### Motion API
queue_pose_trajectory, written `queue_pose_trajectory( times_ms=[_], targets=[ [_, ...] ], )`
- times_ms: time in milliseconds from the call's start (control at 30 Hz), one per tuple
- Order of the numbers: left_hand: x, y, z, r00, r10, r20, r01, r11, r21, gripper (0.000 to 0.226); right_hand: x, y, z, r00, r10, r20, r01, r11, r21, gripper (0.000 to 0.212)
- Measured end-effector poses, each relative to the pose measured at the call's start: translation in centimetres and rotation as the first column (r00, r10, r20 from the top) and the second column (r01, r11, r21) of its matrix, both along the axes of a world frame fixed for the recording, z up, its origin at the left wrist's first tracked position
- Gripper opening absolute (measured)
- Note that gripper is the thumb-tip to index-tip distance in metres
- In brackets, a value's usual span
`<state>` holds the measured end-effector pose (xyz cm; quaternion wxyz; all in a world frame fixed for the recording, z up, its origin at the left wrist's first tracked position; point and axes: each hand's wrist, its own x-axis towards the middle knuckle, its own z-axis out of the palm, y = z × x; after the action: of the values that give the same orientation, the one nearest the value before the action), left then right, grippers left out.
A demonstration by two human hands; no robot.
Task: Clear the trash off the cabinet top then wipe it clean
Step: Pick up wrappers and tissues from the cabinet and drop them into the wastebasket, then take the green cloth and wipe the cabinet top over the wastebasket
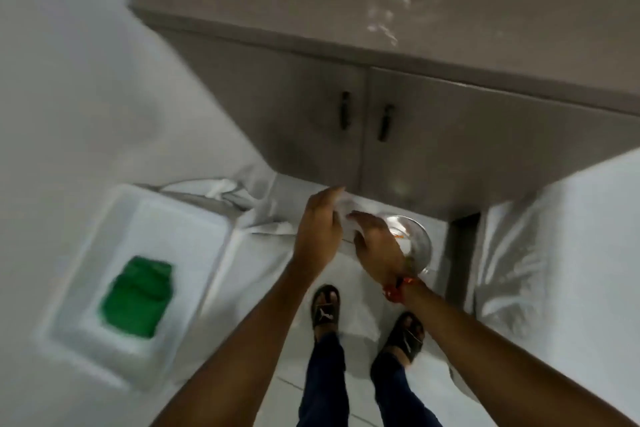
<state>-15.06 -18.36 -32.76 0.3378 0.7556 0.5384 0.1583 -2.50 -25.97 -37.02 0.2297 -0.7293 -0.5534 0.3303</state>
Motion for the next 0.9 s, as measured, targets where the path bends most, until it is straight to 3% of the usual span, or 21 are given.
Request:
queue_pose_trajectory(
  times_ms=[133, 233, 300, 367, 433, 533, 600, 767, 900],
  targets=[
    [-6.5, 1.7, 8.7, 0.985, 0.169, -0.016, -0.161, 0.96, 0.23, 0.036, -7.2, 5.3, 7.8, 0.97, 0.203, 0.135, -0.228, 0.953, 0.199, 0.045],
    [-12.5, 1.6, 13.1, 0.922, 0.388, -0.005, -0.36, 0.859, 0.365, 0.028, -12.7, 7.7, 12.5, 0.889, 0.386, 0.246, -0.45, 0.835, 0.317, 0.045],
    [-17.2, 0.4, 14.4, 0.834, 0.551, -0.036, -0.503, 0.784, 0.364, 0.029, -15.8, 8.1, 14.5, 0.802, 0.499, 0.328, -0.595, 0.716, 0.366, 0.046],
    [-21.9, -1.3, 14.3, 0.738, 0.659, -0.143, -0.608, 0.742, 0.281, 0.033, -18.2, 7.9, 15.7, 0.696, 0.585, 0.416, -0.713, 0.631, 0.305, 0.049],
    [-25.4, -3.5, 13.1, 0.698, 0.647, -0.307, -0.635, 0.757, 0.153, 0.042, -19.9, 7.4, 16.1, 0.61, 0.659, 0.44, -0.784, 0.582, 0.215, 0.052],
    [-27.9, -6.8, 10.0, 0.711, 0.422, -0.562, -0.54, 0.84, -0.052, 0.085, -20.6, 6.4, 15.5, 0.537, 0.718, 0.443, -0.829, 0.546, 0.12, 0.053],
    [-28.4, -7.9, 8.0, 0.711, 0.324, -0.624, -0.475, 0.876, -0.087, 0.102, -20.1, 6.0, 14.9, 0.502, 0.725, 0.472, -0.848, 0.519, 0.106, 0.052],
    [-28.0, -6.3, 7.2, 0.668, 0.398, -0.629, -0.502, 0.864, 0.013, 0.092, -17.9, 5.9, 13.5, 0.496, 0.726, 0.477, -0.854, 0.508, 0.115, 0.052],
    [-27.2, -4.5, 7.6, 0.651, 0.483, -0.586, -0.566, 0.823, 0.048, 0.067, -16.8, 6.1, 12.8, 0.482, 0.741, 0.466, -0.856, 0.512, 0.071, 0.053]
  ],
)
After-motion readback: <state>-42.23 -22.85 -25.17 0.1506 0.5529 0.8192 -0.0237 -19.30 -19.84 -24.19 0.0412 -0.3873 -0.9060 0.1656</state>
